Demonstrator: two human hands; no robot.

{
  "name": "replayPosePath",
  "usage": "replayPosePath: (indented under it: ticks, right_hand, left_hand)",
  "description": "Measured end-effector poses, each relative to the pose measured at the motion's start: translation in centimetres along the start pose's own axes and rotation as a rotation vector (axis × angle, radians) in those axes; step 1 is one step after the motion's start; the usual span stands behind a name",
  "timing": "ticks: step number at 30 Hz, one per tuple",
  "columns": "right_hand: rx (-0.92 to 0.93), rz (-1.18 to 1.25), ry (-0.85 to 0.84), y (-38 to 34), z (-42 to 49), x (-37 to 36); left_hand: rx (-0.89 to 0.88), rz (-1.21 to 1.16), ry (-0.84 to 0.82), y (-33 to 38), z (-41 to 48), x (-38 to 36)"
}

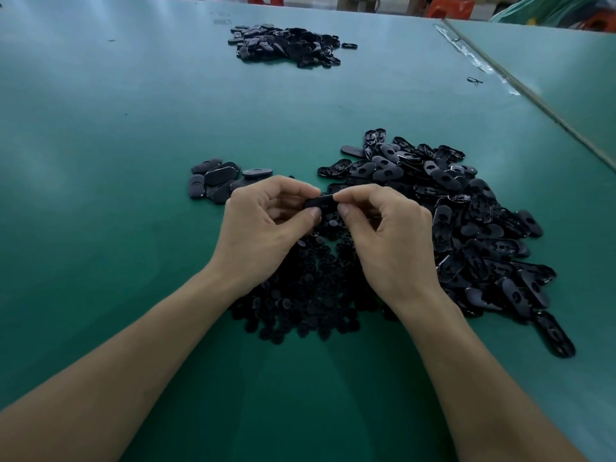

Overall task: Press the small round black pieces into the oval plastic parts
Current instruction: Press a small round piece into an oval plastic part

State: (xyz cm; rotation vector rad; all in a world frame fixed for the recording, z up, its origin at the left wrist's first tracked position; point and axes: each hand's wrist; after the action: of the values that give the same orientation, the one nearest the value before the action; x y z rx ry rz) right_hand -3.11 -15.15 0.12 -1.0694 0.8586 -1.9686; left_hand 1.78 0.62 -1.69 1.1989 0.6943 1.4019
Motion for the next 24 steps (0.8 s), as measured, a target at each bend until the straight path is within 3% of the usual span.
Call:
replayPosePath:
  ticks: [24]
  right_hand:
    - [-0.104, 0.277, -0.010, -0.12, 0.30, 0.58]
  left_hand:
    - [0.019, -0.016, 0.014, 0.36, -0.06, 0.03]
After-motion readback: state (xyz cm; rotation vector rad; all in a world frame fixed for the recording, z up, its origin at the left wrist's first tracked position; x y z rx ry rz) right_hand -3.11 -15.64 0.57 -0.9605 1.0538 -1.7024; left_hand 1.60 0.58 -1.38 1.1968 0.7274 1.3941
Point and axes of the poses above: each hand's wrist, its own z-axis towards the middle knuckle, its own x-axis out of the back of the hand, y = z × x, and after that the axes turned 11 degrees about z, right-handed
